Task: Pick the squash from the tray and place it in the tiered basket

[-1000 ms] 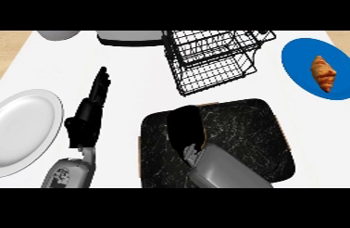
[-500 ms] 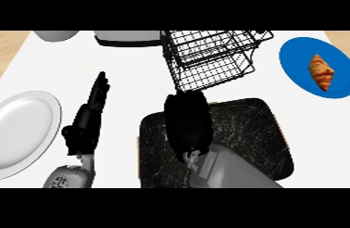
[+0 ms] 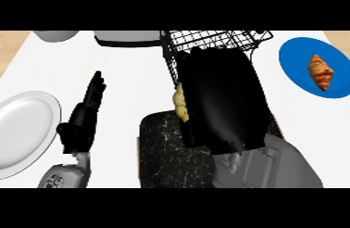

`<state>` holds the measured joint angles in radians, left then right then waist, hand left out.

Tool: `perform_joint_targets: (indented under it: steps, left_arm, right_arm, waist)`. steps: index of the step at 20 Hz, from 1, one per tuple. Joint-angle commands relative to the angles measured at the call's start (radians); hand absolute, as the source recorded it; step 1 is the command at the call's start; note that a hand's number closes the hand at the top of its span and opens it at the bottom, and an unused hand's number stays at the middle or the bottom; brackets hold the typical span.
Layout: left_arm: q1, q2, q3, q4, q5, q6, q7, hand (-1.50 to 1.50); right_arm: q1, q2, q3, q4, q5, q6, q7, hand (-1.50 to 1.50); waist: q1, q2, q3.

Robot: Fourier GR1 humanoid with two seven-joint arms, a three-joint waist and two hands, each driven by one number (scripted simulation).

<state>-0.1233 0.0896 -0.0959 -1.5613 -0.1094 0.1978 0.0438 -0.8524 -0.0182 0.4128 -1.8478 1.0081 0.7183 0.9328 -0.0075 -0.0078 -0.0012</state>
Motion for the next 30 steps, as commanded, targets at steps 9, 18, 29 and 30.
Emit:
perform_joint_targets:
  steps: [9,18,29,30]
  left_arm:
    - [-0.031,-0.044,-0.036,0.024,-0.034,0.018,-0.006,0.00]
    - [-0.029,-0.022,0.000,0.042,-0.007,-0.018,-0.026,0.00]
    - [-0.087,-0.030,-0.007,0.018,-0.046,-0.003,0.030,0.00]
    - [0.010,-0.023,0.004,0.006,-0.016,-0.023,-0.047,0.00]
  right_arm:
    - [-0.278,0.018,-0.331,0.186,-0.188,-0.058,0.138,1.50]
    - [-0.366,-0.019,-0.321,0.493,-0.010,-0.190,-0.033,1.50]
    - [-0.464,-0.172,-0.399,0.853,0.039,-0.311,-0.285,1.50]
    - [-0.398,-0.151,-0.370,0.811,0.048,-0.322,-0.287,1.50]
  waist:
    - [0.019,0.007,0.000]
    - [0.023,0.013,0.000]
    - [0.028,0.015,0.001]
    - [0.023,0.011,0.001]
